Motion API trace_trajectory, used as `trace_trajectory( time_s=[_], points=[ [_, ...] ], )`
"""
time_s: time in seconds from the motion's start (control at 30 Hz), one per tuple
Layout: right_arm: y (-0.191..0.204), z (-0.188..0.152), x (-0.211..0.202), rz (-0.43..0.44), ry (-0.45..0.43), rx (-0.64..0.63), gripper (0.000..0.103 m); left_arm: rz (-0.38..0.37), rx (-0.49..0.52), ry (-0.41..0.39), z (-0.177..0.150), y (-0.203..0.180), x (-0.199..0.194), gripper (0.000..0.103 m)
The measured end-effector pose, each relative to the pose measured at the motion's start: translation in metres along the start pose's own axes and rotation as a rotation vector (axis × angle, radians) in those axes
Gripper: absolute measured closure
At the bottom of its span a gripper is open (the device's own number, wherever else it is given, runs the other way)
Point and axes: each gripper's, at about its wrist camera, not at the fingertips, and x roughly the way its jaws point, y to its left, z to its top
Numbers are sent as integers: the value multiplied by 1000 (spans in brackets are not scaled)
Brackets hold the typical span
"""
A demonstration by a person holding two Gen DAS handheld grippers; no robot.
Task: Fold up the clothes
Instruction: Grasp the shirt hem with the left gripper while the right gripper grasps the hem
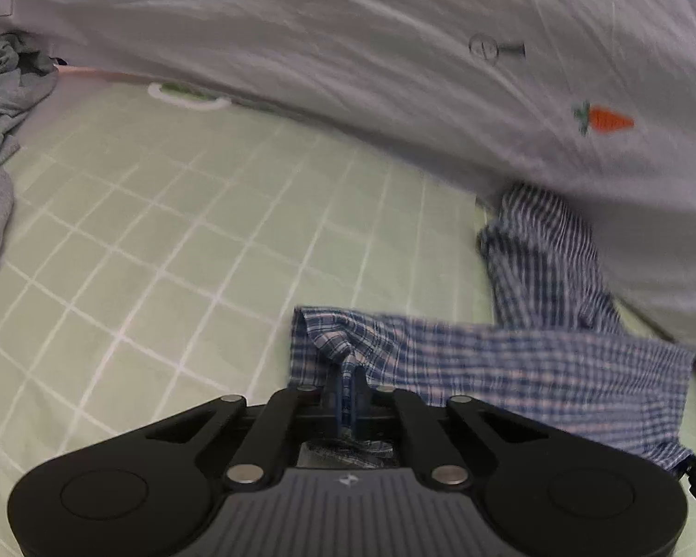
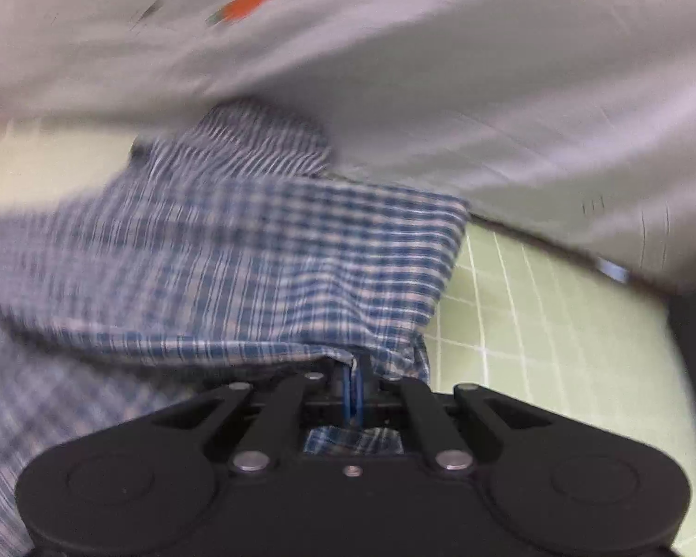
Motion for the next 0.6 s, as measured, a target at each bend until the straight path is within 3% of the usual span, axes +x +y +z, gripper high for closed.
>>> trace_trajectory(
  time_s=[0.13,0.27,0.47,0.5,0.6],
  points=[
    [-34,11,-4,154,-29,380,100,-22,-12,-63,16,1,-16,101],
    [-44,14,-10,220,-52,504,100,-47,-25,-132,34,1,-33,101],
    [-24,22,-13,250,-71,444,100,-30,-37,-216,51,10,-55,101],
    [-18,21,-8,258,-42,415,100,-6,-38,-212,50,15,-52,101],
    [-3,16,16,278,87,371,85,36,-102,-164,39,37,-37,101]
  ],
)
